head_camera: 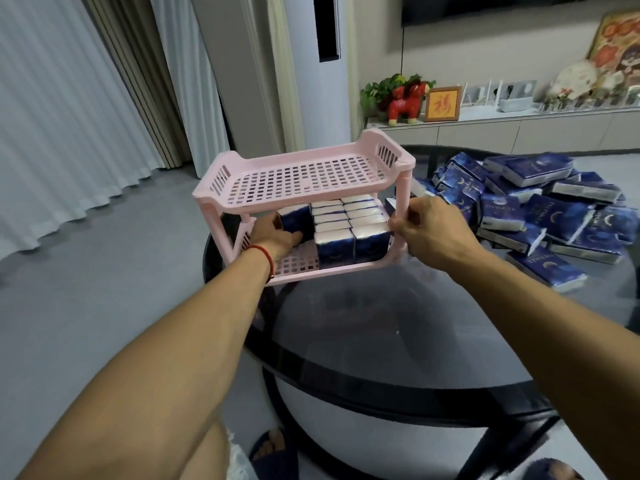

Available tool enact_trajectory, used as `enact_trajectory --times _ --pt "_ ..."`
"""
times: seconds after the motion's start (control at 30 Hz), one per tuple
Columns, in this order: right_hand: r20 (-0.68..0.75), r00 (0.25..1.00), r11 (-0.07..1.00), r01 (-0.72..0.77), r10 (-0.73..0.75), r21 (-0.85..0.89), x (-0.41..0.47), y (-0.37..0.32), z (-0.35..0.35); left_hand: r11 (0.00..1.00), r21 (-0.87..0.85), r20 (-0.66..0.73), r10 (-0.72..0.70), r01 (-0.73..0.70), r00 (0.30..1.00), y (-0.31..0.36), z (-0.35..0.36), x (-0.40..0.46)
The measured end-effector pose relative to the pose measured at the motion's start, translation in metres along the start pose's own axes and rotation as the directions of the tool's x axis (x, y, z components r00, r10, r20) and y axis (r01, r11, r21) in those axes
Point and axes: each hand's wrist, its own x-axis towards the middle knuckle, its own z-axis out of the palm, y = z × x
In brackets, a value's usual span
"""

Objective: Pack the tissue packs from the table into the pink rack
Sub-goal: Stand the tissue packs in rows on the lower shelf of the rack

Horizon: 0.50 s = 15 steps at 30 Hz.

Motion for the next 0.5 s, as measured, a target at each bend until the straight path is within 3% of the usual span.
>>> enact_trajectory --times 0.17,0.5 --pt "0.007 1.0 1.0 0.013 -0.013 0.003 -0.0003 0.0015 -0.0029 0.999 0.013 -0.006 0.035 -0.035 0.999 -0.0009 0.0029 -0.0001" --pt "0.014 0.999 0.999 0.049 -0.048 -0.005 0.0032 0.0031 -0.0052 0.978 0.203 -0.024 0.061 -0.055 0.998 -0.0033 0.0084 0.0039"
